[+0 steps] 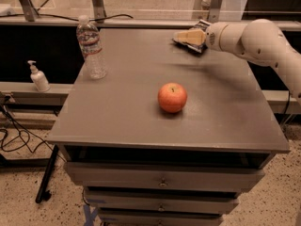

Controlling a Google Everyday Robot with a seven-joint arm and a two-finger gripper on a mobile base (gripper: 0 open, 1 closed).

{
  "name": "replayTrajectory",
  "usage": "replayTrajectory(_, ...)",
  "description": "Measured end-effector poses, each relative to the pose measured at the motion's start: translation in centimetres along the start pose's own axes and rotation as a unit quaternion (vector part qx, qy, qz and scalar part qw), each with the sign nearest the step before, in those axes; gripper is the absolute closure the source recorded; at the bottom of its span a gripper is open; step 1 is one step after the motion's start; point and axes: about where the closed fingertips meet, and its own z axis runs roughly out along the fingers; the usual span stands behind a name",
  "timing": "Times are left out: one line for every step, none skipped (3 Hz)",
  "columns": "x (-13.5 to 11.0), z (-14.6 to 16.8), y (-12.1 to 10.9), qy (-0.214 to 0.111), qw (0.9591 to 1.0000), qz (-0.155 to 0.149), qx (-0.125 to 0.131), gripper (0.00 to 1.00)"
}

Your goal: Move blue chip bag near apple

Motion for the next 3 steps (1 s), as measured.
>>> replayTrajectory(0.5, 0.7, -1.7, 0.007, 0.9997, -0.019, 0.011, 0.00)
replayTrajectory(2.2, 0.7, -3.0, 0.038, 0.9981, -0.041, 0.025, 0.00)
replayTrajectory(4.0, 1.5, -3.2, 0.067, 0.9962, -0.049, 0.029, 0.18)
